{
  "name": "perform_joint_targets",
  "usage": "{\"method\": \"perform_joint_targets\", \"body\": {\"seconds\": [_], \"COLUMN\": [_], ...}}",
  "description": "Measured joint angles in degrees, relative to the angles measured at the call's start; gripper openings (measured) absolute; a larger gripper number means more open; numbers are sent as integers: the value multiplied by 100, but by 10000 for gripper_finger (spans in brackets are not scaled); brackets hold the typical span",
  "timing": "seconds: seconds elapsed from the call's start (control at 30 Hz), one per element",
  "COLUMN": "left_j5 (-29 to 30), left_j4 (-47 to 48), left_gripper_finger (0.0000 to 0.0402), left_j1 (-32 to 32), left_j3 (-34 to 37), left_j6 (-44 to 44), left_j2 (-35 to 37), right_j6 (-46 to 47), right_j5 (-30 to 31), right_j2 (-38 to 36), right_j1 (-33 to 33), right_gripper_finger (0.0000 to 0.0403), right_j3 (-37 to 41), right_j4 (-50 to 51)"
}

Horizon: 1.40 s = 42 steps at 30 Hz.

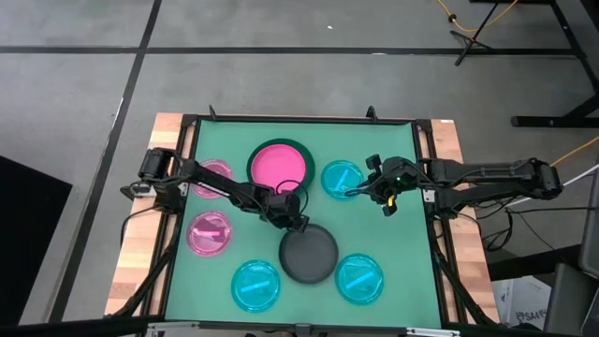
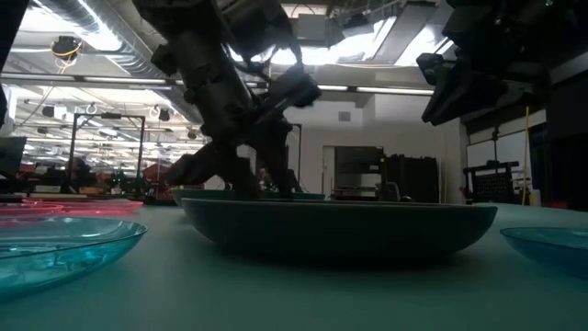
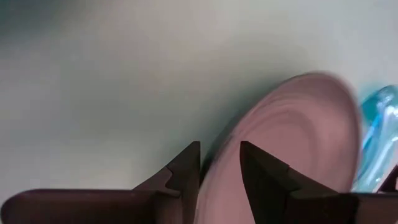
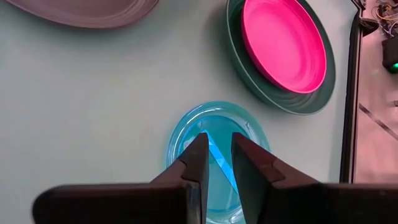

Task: Stack plastic plates
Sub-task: Stack the black plate on top of the pink plate

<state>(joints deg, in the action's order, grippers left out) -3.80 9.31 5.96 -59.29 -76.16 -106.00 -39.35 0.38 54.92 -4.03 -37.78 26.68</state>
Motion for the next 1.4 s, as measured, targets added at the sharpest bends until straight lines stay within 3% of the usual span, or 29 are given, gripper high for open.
{"method": "perform_joint_targets", "body": {"seconds": [0.2, 0.33, 0.8, 1.4], "left_j5": [-587, -627, -641, -1051], "left_j4": [-80, -117, -354, -605], "left_gripper_finger": [107, 103, 14, 7], "left_j1": [-131, -130, -117, -463], "left_j3": [-7, -11, -9, 9], "left_j6": [-228, -236, -155, 426], "left_j2": [-264, -301, -334, -96], "right_j6": [-2, -2, -2, -2], "right_j5": [0, 0, 1, 2], "right_j2": [0, 0, 0, 0], "right_j1": [0, 0, 0, 0], "right_gripper_finger": [60, 60, 60, 60], "right_j3": [0, 0, 0, -2], "right_j4": [2, 1, -4, -4]}}
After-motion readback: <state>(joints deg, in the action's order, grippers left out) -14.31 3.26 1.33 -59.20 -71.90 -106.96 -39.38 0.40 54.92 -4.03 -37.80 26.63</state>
